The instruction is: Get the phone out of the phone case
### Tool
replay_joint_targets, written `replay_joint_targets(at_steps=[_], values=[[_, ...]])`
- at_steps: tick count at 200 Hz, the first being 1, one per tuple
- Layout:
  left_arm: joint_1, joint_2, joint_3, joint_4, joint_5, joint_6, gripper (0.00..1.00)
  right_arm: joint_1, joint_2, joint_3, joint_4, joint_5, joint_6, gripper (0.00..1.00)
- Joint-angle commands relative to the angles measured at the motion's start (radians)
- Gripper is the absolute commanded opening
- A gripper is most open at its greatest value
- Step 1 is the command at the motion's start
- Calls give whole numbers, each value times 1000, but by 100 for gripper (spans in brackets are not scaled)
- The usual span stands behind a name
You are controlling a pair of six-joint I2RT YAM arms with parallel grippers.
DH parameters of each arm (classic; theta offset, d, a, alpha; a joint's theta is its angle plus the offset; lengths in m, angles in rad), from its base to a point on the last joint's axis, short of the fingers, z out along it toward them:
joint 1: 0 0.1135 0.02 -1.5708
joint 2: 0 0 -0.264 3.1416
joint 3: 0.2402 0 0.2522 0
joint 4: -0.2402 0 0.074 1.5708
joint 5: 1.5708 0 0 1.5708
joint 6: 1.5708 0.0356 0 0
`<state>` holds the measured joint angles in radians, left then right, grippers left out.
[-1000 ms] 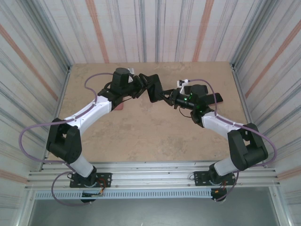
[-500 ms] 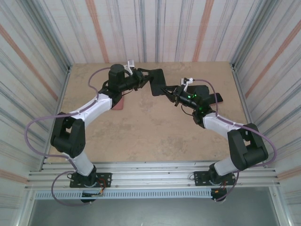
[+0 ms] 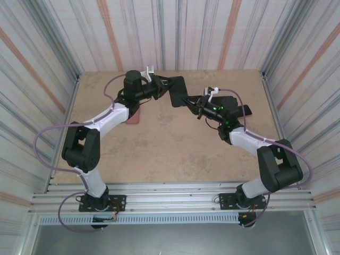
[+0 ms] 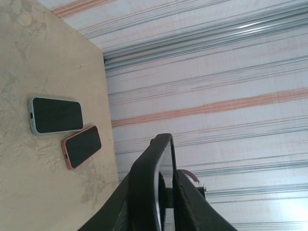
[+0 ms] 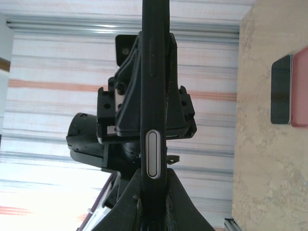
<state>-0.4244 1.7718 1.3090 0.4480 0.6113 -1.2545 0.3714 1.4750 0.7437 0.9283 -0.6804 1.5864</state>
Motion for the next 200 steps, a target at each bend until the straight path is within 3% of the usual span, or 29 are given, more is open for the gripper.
replay_joint_targets(at_steps=[1, 50, 86, 125, 200], values=[[12, 4, 26, 80, 23, -4, 16, -3, -28, 2, 30, -47, 28, 0], [12, 9, 24, 116, 21, -32, 1, -4, -29, -8, 29, -45, 24, 0], [12, -3, 24, 123, -9, -50, 0, -4, -51, -12, -15, -33, -14, 19], [6, -26, -4, 150, -116, -107, 0, -1, -101, -20, -119, -3, -100, 31], [-61, -82, -31, 116, -362, -142, 0, 47, -151, -22, -211, 85, -219, 33]])
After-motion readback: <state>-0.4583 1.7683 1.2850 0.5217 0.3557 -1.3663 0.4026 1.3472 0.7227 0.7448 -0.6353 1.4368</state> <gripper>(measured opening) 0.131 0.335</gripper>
